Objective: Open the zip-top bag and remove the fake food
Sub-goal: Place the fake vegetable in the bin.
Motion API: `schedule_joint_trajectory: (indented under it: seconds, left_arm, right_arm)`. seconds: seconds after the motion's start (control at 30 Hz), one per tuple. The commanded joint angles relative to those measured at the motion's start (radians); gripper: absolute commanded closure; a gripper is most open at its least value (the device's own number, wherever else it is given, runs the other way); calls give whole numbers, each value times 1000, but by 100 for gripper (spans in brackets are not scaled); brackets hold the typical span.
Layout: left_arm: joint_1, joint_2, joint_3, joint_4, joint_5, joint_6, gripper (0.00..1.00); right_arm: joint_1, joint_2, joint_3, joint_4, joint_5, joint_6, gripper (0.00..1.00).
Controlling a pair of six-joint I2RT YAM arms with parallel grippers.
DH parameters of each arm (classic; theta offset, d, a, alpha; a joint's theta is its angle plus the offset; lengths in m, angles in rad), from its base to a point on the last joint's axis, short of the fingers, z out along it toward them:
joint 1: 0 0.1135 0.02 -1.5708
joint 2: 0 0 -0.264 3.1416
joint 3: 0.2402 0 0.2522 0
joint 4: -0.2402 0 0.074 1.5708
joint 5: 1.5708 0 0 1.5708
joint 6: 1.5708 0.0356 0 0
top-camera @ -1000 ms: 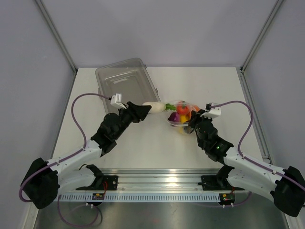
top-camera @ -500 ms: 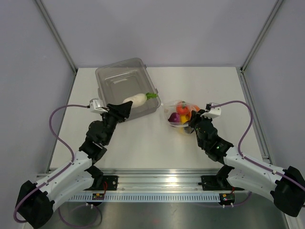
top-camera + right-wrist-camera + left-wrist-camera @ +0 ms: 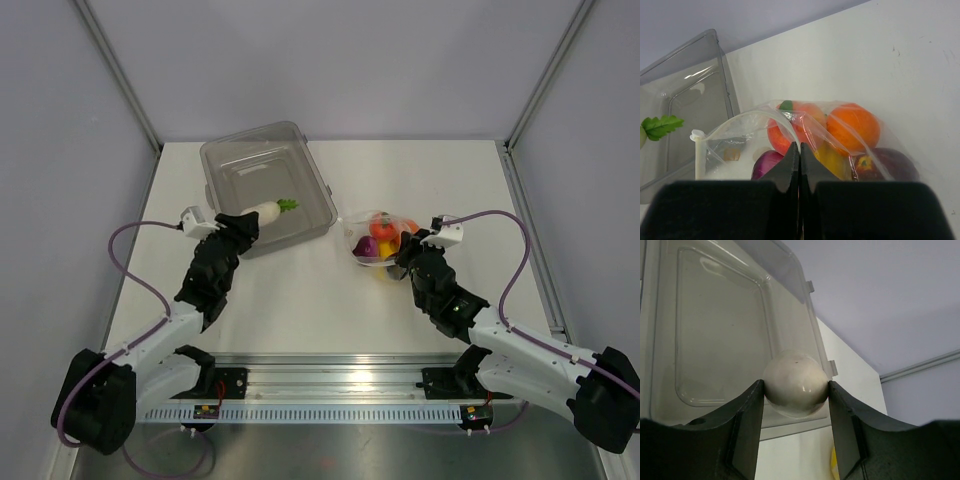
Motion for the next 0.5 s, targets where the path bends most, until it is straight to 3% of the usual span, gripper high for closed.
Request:
schedule_joint_trajectory:
  seconds: [0.0, 0.13, 0.47]
  left_arm:
    - [49, 76, 20, 160, 112, -38, 79]
    - [86, 165, -11, 297, 150, -48, 79]
    - [129, 285, 38, 307, 220, -55, 71]
  right_arm:
    - [1, 0, 43, 10, 35, 9, 100]
    - [1, 3, 43, 11, 31, 10, 100]
    - [1, 3, 43, 11, 28, 9, 100]
